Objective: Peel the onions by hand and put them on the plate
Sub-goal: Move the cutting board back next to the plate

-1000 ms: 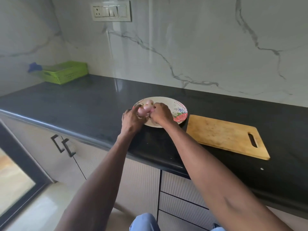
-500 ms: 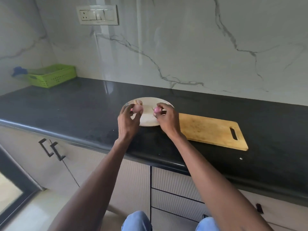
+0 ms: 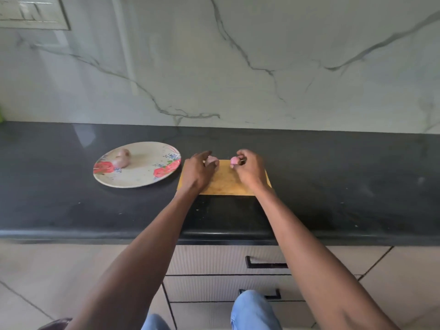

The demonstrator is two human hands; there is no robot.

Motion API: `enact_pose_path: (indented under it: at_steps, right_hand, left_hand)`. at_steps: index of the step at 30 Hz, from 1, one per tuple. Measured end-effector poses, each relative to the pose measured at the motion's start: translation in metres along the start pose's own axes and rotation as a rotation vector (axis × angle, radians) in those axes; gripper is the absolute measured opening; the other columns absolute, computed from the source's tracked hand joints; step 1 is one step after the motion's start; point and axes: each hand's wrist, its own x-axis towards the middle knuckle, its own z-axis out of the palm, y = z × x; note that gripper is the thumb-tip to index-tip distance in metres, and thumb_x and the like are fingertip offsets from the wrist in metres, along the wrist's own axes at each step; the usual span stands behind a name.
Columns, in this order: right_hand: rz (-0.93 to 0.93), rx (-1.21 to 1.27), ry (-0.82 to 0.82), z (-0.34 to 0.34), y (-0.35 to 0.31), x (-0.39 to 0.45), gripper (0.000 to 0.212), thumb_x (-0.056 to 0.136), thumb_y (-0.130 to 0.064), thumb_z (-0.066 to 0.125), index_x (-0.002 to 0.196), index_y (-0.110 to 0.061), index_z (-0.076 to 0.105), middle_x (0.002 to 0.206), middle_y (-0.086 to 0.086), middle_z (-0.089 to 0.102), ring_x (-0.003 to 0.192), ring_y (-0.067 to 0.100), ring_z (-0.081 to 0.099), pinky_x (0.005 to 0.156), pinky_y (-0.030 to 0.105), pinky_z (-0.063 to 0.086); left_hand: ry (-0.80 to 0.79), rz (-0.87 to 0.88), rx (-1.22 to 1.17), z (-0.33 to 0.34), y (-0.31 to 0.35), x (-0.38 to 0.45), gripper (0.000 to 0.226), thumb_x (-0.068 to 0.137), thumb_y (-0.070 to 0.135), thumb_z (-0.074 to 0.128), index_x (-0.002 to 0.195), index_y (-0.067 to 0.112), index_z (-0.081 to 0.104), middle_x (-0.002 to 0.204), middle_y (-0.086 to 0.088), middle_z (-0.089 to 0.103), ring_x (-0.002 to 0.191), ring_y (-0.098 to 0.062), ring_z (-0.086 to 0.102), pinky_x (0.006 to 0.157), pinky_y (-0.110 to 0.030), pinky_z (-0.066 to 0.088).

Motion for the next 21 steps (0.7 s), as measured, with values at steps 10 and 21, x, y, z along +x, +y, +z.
enact_pose_path:
  at_steps: [10,21]
  right_hand:
    - [-0.062,-0.150,-0.042,0.008,0.007,-0.004,0.024,0.095,-0.019,0.058,0.116,-0.012,0.068,0.120,0.007,0.062,0.106,0.024,0.057,0.076,0.027,0.037]
    - [-0.055,-0.187,-0.047,0.006,0.002,-0.008,0.036,0.093,-0.017,0.064,0.129,-0.014,0.062,0.127,0.006,0.064,0.114,0.025,0.058,0.075,0.025,0.034]
  left_hand:
    - [0.017,-0.006,0.138,0.008,-0.001,-0.001,0.034,0.093,0.026,0.062,0.119,0.005,0.066,0.120,-0.017,0.069,0.114,-0.036,0.059,0.096,-0.039,0.045]
    - [-0.039,-0.051,0.166,0.009,-0.010,0.006,0.042,0.097,0.027,0.059,0.139,0.017,0.057,0.128,-0.012,0.068,0.120,-0.032,0.061,0.100,-0.040,0.047]
